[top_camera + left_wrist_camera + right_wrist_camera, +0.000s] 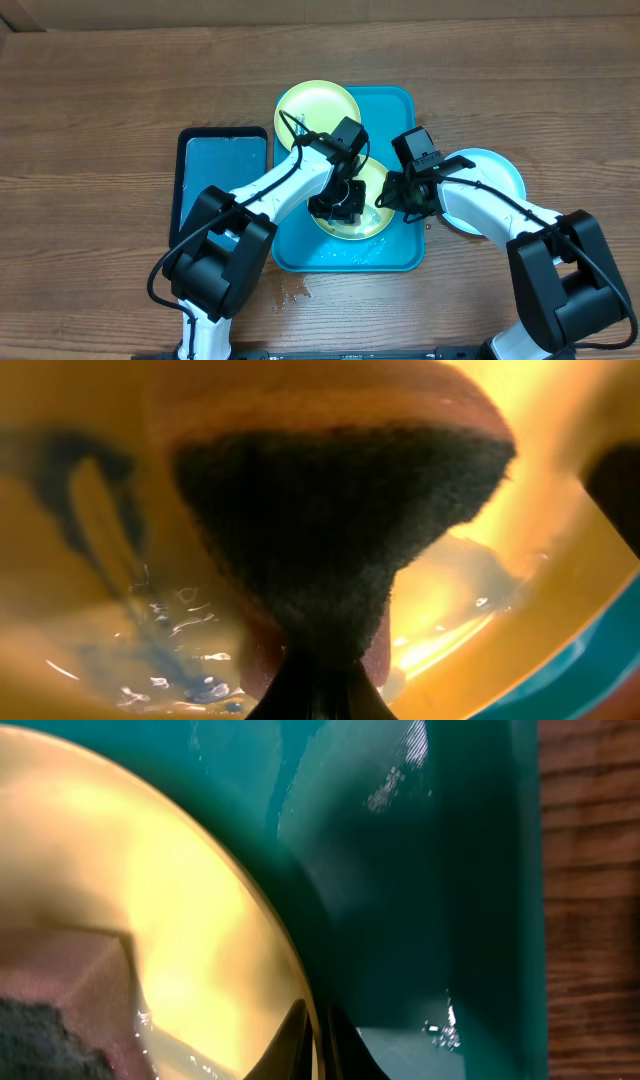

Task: Clean dirty plates on tray and stack at the side
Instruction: 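Scrub the yellow plate with the sponge while the right gripper holds it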

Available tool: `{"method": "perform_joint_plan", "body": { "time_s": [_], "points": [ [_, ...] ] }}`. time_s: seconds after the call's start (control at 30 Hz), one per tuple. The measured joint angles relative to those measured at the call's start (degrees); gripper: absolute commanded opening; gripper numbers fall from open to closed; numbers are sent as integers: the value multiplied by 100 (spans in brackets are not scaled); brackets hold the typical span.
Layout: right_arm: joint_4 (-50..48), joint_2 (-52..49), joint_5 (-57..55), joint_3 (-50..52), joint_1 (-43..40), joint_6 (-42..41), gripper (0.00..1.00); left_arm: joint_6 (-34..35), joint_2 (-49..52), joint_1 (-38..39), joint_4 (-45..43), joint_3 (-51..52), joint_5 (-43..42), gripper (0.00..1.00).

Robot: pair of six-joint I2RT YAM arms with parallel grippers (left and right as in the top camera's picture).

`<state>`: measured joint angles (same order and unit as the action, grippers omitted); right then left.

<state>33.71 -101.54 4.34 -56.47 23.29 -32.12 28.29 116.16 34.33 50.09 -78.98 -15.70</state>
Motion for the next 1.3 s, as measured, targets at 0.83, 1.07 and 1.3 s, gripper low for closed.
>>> {"method": "perform_joint_plan", "body": {
  "time_s": [0.83, 1.07, 1.3],
  "points": [
    [798, 2, 378, -125, 31, 297, 4, -750, -2, -562, -363, -116, 695, 4],
    [868, 13, 332, -129, -4, 411, 4, -953, 68, -310, -968, -107, -417, 4],
    [907, 17, 291, -129, -4, 487, 4, -935, 98, -214, -767, -109, -358, 4]
  ]
}}
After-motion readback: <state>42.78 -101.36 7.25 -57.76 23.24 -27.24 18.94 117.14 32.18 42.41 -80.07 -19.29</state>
